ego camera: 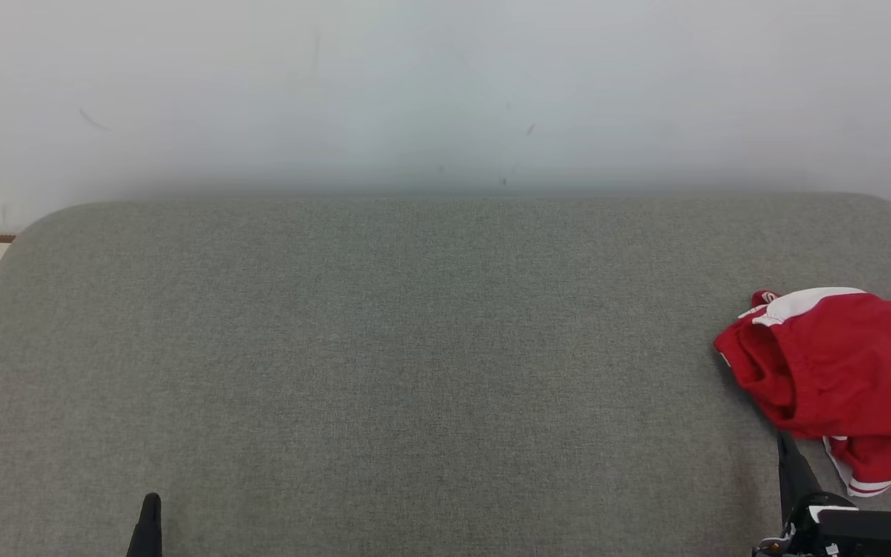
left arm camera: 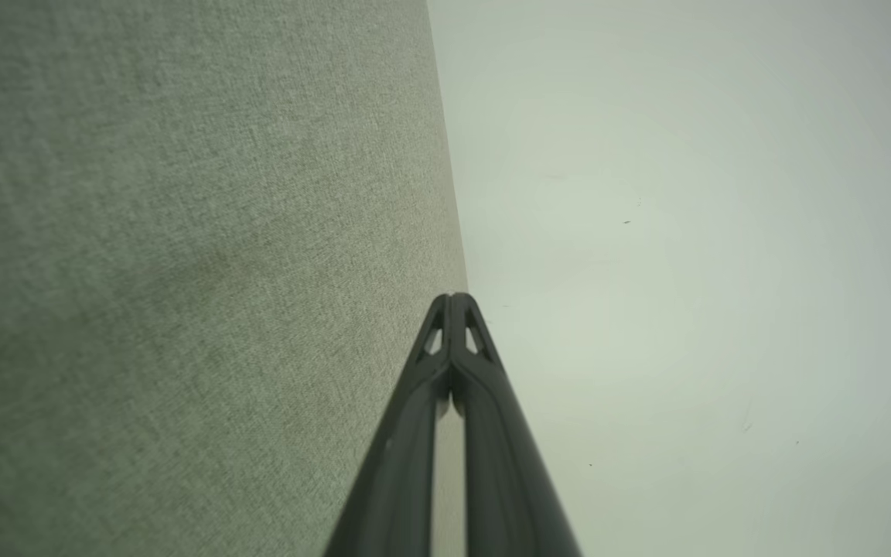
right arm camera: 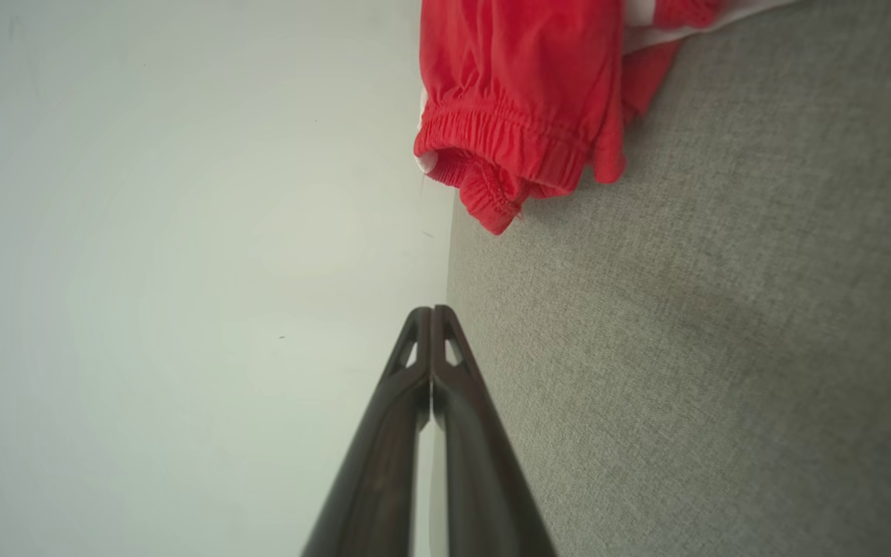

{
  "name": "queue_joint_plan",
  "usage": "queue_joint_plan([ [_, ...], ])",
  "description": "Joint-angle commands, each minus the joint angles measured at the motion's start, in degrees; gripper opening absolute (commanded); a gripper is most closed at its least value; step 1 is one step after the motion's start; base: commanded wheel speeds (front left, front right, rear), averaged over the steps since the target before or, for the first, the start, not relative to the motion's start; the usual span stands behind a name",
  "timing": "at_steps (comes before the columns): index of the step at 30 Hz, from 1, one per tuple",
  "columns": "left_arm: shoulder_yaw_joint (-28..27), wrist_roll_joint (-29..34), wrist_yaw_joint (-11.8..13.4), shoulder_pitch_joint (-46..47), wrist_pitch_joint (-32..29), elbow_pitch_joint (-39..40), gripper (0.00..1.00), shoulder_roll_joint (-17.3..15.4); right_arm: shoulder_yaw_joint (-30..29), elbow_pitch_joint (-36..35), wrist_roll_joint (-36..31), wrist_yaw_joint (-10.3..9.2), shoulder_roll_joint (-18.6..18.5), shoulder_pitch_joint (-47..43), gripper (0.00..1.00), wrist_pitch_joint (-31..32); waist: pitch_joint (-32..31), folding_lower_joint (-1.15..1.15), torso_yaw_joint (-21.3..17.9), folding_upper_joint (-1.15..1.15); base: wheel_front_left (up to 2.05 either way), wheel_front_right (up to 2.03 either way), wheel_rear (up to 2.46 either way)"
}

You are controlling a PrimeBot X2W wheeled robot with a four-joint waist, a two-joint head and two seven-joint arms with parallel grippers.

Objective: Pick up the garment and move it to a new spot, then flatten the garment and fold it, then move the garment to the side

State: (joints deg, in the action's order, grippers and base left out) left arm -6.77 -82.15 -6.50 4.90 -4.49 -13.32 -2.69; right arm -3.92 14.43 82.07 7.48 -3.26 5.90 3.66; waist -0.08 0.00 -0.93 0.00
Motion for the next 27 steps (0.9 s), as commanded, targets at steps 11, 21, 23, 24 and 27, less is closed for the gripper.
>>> queue_joint_plan([
  [11,-0.46,-6.01,-0.75,-0.71,-1.5,0.8,0.0,-0.3,-1.02,-1.13,6.08,0.02,0.29,-0.68,0.0,1.52,0.1,0.0,0.47,0.0,0.0,0.0,0.0],
  [21,-0.68,-10.12,-1.05,-0.9,-2.47,1.19,0.0,-0.31,-1.68,-1.64,10.13,0.02,0.46,-0.99,0.0,2.48,0.19,0.0,0.86,0.0,0.0,0.0,0.0],
  [23,-0.72,-10.86,-1.12,-0.94,-2.66,1.26,0.0,-0.3,-1.79,-1.73,10.81,0.02,0.48,-1.05,0.0,2.7,0.21,0.0,0.93,0.0,0.0,0.0,0.0],
  [24,-0.71,-10.57,-1.12,-0.94,-2.63,1.25,0.0,-0.3,-1.75,-1.68,10.66,0.02,0.47,-1.05,0.0,2.69,0.21,0.0,0.93,0.0,0.0,0.0,0.0],
  [27,-0.7,-10.49,-1.12,-0.93,-2.63,1.24,0.0,-0.29,-1.73,-1.65,10.66,0.02,0.47,-1.05,0.0,2.68,0.21,0.0,0.93,0.0,0.0,0.0,0.0],
])
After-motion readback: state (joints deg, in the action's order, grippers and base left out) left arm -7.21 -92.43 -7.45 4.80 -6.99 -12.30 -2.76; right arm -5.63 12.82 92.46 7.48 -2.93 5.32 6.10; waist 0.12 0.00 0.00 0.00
